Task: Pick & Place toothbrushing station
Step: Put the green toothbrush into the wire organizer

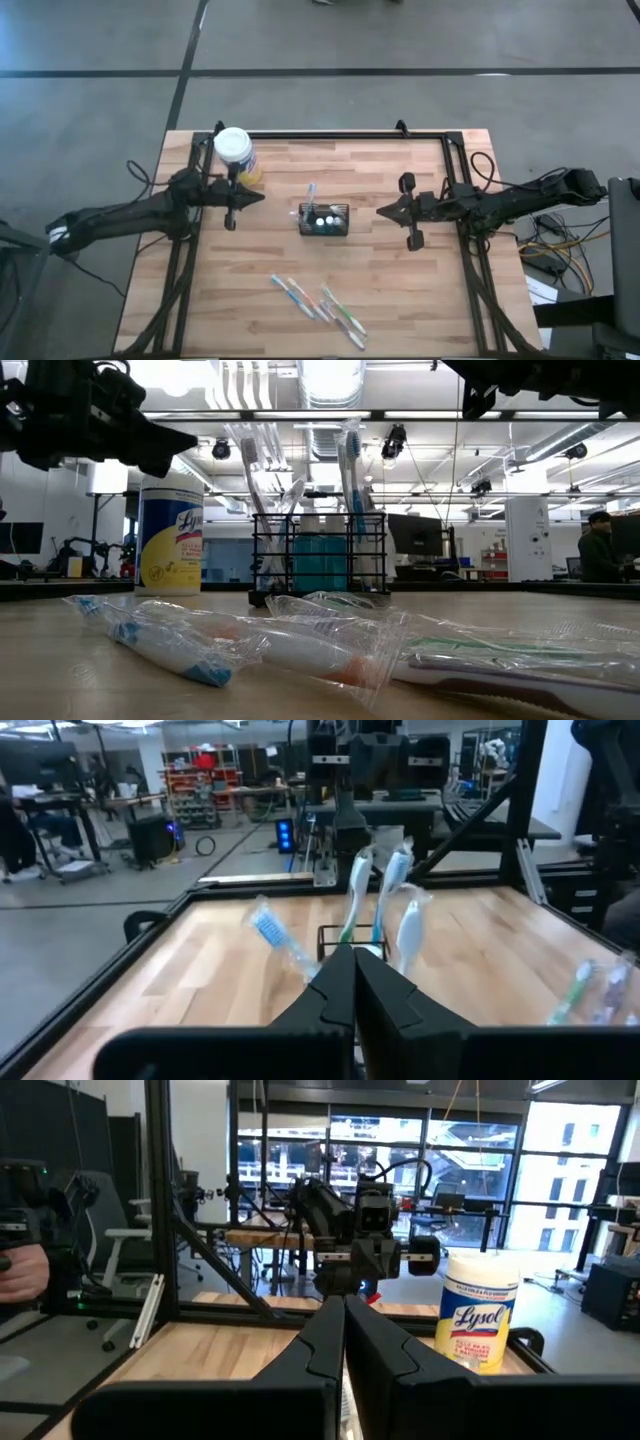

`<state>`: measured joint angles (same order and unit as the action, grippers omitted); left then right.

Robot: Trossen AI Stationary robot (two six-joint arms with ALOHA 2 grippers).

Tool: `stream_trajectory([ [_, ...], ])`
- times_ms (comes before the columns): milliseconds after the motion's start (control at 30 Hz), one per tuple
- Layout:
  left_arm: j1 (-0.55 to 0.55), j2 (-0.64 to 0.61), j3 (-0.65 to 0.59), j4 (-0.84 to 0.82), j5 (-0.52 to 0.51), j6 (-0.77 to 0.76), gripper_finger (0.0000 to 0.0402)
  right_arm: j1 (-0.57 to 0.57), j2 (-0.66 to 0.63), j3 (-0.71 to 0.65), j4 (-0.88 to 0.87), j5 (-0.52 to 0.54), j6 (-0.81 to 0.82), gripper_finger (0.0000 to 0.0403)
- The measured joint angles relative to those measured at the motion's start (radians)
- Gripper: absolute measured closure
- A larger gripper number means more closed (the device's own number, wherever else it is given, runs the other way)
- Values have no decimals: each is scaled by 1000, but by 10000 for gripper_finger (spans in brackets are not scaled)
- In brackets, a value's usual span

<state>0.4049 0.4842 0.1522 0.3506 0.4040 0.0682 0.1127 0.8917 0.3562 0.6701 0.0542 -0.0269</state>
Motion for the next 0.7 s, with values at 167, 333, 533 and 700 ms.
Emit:
stream_trajectory([
  [167, -2, -62, 79, -150, -5, 16, 401, 0, 0, 5, -3, 0, 2, 394],
  [333, -3, -158, 149, -311, -116, 61, 401, 0, 0, 4, -7, 14, 8, 394],
  [533, -2, -246, 142, -339, -285, 120, 401, 0, 17, 0, -11, 57, -1, 394],
  [700, -2, -261, 113, -344, -343, 141, 401, -1, 41, 0, -1, 84, -5, 394],
])
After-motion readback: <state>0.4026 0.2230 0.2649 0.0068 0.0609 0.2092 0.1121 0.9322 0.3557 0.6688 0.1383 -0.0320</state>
